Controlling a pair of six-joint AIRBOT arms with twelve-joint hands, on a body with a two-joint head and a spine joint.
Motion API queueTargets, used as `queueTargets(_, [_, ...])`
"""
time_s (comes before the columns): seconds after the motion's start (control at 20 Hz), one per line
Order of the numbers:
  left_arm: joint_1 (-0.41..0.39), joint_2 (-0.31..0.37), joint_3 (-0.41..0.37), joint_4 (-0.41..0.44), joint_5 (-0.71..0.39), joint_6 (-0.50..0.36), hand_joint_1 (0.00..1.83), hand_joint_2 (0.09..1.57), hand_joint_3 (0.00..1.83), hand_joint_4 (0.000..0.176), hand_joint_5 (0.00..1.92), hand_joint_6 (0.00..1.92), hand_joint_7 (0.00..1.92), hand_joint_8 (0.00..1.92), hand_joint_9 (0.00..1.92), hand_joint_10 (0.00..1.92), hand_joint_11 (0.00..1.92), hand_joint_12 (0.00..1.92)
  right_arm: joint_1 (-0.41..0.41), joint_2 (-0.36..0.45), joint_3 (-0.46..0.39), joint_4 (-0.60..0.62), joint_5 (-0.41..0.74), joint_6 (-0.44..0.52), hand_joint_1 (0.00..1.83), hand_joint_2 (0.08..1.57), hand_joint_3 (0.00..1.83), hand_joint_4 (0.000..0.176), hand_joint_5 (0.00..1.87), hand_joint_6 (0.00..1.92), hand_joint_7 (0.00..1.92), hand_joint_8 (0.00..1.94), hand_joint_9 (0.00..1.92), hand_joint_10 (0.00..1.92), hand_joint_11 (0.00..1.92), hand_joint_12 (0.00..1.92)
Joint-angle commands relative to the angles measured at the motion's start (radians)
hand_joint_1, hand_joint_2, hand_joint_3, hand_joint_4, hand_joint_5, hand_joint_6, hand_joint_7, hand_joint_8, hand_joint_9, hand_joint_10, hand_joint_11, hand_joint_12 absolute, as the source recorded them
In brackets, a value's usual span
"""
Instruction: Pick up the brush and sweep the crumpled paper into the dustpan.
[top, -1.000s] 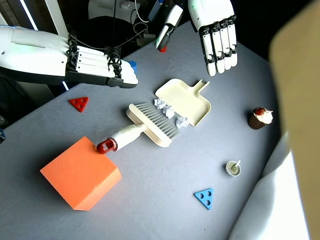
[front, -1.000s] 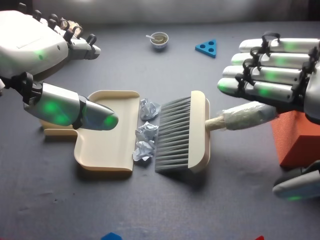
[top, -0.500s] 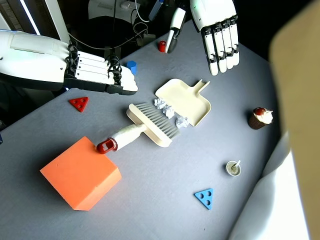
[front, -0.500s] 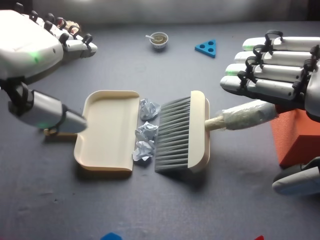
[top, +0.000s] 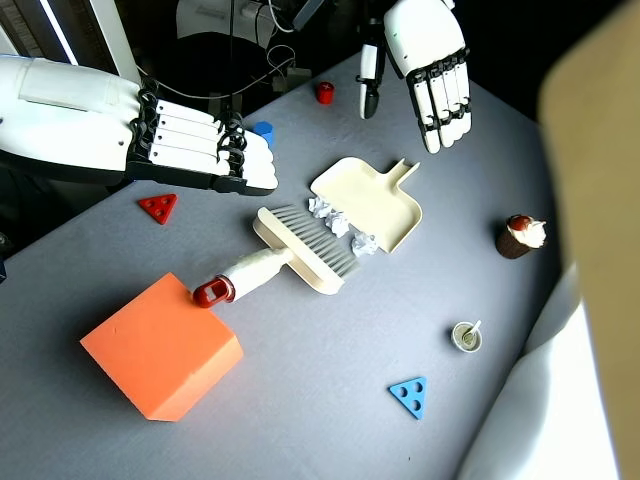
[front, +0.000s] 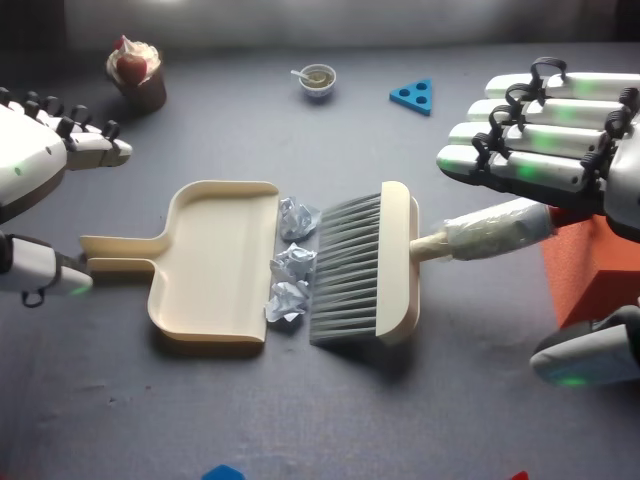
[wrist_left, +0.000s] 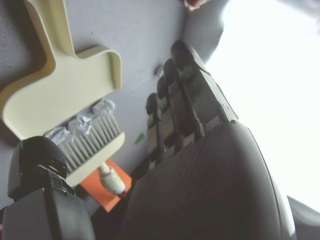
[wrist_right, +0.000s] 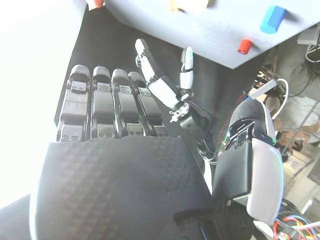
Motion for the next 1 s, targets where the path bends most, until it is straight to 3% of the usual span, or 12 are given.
queueTargets(0.0, [0.003,-0.004,0.008,0.027,-0.119,-0.008,0.84,0.94,0.00,0.061,0.39,0.01,0.37,0.00,0.37,0.00,0.45,0.00,0.015,0.010,-0.006,0.008,0.097,0.000,0.02,0.98,0.01,0.000,0.00,0.00,0.00,0.00,0.00,0.00,0.00,0.00])
queueTargets(0.15, [0.052,-0.022,0.019,0.017,-0.153,-0.026,0.86,0.97,0.01,0.075,0.40,0.01,0.35,0.00,0.34,0.00,0.42,0.00,0.016,0.010,-0.007,-0.006,0.097,0.000,0.01,0.99,0.01,0.000,0.01,0.00,0.00,0.00,0.00,0.00,0.00,0.00])
queueTargets(0.25, [0.082,-0.046,0.039,0.019,-0.183,-0.052,0.85,0.97,0.00,0.097,0.45,0.02,0.39,0.01,0.36,0.01,0.44,0.01,0.015,0.010,-0.002,-0.005,0.097,0.002,0.02,0.99,0.01,0.000,0.00,0.00,0.00,0.00,0.00,0.00,0.00,0.00])
queueTargets(0.4, [0.093,-0.087,0.079,0.044,-0.185,-0.074,0.80,0.99,0.01,0.104,0.43,0.00,0.37,0.00,0.35,0.00,0.44,0.01,0.012,0.009,-0.002,-0.004,0.088,0.004,0.00,1.01,0.01,0.000,0.00,0.00,0.00,0.00,0.00,0.00,0.00,0.00])
queueTargets(0.45, [0.092,-0.100,0.091,0.045,-0.185,-0.075,0.84,0.98,0.00,0.082,0.41,0.00,0.37,0.00,0.35,0.00,0.44,0.00,0.012,0.009,-0.004,-0.004,0.085,0.004,0.02,1.00,0.01,0.000,0.02,0.01,0.02,0.01,0.01,0.00,0.00,0.00])
queueTargets(0.5, [0.087,-0.118,0.107,0.046,-0.190,-0.075,0.84,0.98,0.00,0.076,0.41,0.00,0.36,0.00,0.34,0.00,0.42,0.00,0.012,0.009,-0.006,-0.004,0.083,0.004,0.00,1.01,0.01,0.000,0.00,0.00,0.00,0.00,0.00,0.00,0.00,0.00])
queueTargets(0.65, [0.081,-0.150,0.139,0.040,-0.189,-0.075,0.78,1.00,0.01,0.086,0.40,0.00,0.36,0.00,0.34,0.00,0.39,0.00,0.012,0.009,-0.009,-0.004,0.082,0.004,0.00,1.04,0.02,0.000,0.00,0.00,0.00,0.00,0.00,0.00,0.00,0.00])
queueTargets(0.75, [0.077,-0.171,0.161,0.030,-0.186,-0.075,0.81,0.99,0.00,0.074,0.41,0.00,0.37,0.00,0.35,0.01,0.41,0.01,0.012,0.009,-0.008,-0.004,0.082,0.004,0.00,1.06,0.02,0.000,0.00,0.00,0.00,0.00,0.00,0.00,0.00,0.00])
queueTargets(0.8, [0.075,-0.178,0.167,0.028,-0.184,-0.075,0.78,0.99,0.00,0.086,0.41,0.00,0.37,0.01,0.36,0.01,0.42,0.01,0.012,0.009,-0.007,-0.004,0.082,0.004,0.00,1.05,0.01,0.000,0.00,0.00,0.00,0.00,0.00,0.00,0.00,0.00])
queueTargets(0.95, [0.080,-0.197,0.186,0.009,-0.174,-0.070,0.80,0.99,0.00,0.084,0.44,0.01,0.39,0.01,0.37,0.01,0.43,0.01,0.012,0.009,-0.006,-0.004,0.082,0.009,0.00,1.06,0.01,0.000,0.00,0.00,0.00,0.00,0.00,0.00,0.00,0.00])
